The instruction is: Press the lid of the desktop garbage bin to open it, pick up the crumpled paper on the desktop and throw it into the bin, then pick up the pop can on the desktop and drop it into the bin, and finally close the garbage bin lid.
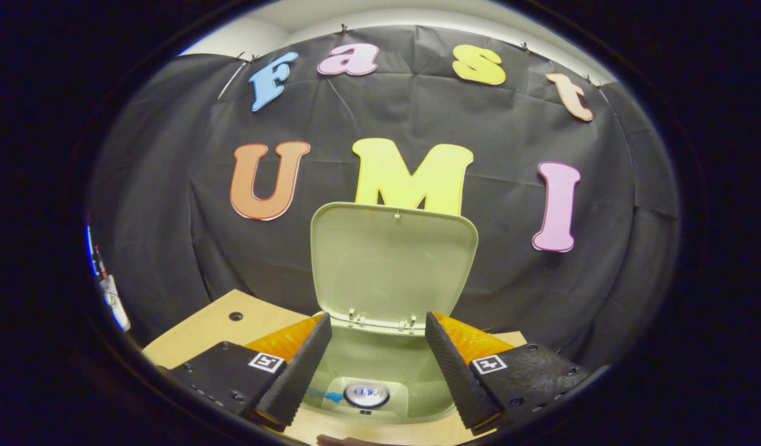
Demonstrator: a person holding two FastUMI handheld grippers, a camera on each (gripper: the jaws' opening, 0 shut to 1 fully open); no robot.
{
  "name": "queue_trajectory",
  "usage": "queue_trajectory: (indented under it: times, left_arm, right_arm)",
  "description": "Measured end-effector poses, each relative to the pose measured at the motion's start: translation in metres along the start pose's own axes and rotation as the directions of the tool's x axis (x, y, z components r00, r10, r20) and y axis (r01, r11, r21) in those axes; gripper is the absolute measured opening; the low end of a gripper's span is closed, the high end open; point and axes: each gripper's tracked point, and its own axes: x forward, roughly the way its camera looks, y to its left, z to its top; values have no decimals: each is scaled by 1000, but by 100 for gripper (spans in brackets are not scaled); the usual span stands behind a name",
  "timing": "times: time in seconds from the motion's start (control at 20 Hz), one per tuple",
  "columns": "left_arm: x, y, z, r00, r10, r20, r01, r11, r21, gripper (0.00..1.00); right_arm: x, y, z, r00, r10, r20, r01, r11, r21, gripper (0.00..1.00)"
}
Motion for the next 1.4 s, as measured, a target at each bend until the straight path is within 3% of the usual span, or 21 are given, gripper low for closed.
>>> queue_trajectory:
  times: [0.35,0.55,0.7,0.85,1.15,1.25,1.4]
  left_arm:
    - [3,8,-4,1000,11,-14,-11,1000,0,99]
    - [8,14,-10,999,24,-31,-24,1000,-9,99]
    - [15,18,-16,998,27,-48,-28,999,-24,100]
    - [25,23,-22,997,34,-64,-36,999,-38,100]
    - [28,42,-26,994,73,-80,-77,996,-45,100]
    - [28,45,-26,993,86,-76,-89,995,-37,100]
    - [28,47,-26,993,95,-76,-98,994,-40,100]
  right_arm:
    - [-9,6,56,998,4,67,-6,1000,26,97]
    - [-4,13,95,995,1,103,-4,1000,20,92]
    - [10,14,120,989,-5,146,4,1000,8,97]
    - [33,11,135,987,-20,157,19,1000,11,94]
    - [82,-3,125,995,-46,92,44,999,27,94]
    - [85,-4,125,995,-23,100,20,999,37,99]
    - [79,-6,117,997,7,80,-15,994,109,95]
